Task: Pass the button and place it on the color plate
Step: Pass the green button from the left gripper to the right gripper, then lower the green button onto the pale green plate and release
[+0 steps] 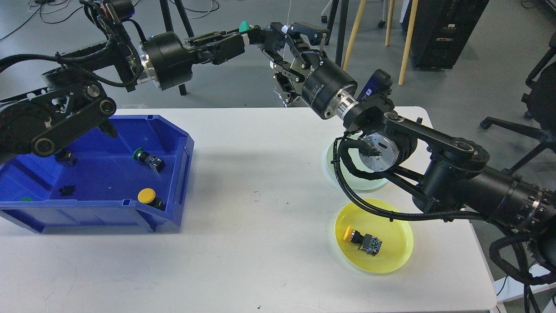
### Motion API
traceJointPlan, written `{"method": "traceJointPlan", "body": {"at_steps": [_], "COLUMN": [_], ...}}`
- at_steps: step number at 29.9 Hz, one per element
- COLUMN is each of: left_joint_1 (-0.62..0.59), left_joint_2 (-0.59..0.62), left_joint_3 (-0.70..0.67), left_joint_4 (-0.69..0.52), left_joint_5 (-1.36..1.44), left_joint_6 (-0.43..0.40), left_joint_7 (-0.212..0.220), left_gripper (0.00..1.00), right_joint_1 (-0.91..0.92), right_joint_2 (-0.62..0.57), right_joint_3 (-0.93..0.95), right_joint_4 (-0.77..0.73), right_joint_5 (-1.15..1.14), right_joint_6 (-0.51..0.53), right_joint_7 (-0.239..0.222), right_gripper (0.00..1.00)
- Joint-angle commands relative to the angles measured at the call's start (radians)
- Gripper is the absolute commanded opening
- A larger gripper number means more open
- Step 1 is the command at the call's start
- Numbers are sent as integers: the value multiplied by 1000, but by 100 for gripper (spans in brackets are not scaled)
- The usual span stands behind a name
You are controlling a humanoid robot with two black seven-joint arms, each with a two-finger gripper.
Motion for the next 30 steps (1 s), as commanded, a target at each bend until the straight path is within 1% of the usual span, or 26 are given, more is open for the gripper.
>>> {"method": "traceJointPlan", "body": {"at_steps": [1,7,10,11,12,13,14,15,16,20,26,30], "left_joint_1": [0,0,0,0,0,0,0,2,2,2,3,43], "left_joint_2": [0,0,0,0,0,-2,-2,-2,-3,-2,1,12], "left_joint_3": [1,4,4,4,3,0,-3,-5,-6,-6,0,1], "left_joint_4": [0,0,-1,-1,-1,0,0,0,-1,0,0,-1], "left_joint_5": [-1,-1,-1,-1,-1,-1,-1,-1,-3,-3,-4,-4], "left_joint_6": [0,0,0,-1,0,0,0,-1,2,-8,-47,-118], "left_joint_7": [0,0,0,0,0,0,0,0,0,0,0,0], "left_gripper": [32,32,33,35,39,46,57,69,90,98,99,99], "right_joint_1": [0,0,1,0,0,0,0,0,1,1,1,1], "right_joint_2": [0,2,2,2,2,2,2,2,3,5,5,-3], "right_joint_3": [0,2,2,2,5,6,6,6,6,6,11,25], "right_joint_4": [-1,-1,-1,-1,-1,-1,-1,-1,-1,0,-1,-7], "right_joint_5": [0,0,0,0,0,0,0,0,0,0,0,0], "right_joint_6": [4,8,8,8,10,10,12,12,12,13,10,1], "right_joint_7": [0,0,0,2,0,0,0,2,0,2,2,2], "right_gripper": [27,18,17,17,17,17,17,17,17,17,17,17]}}
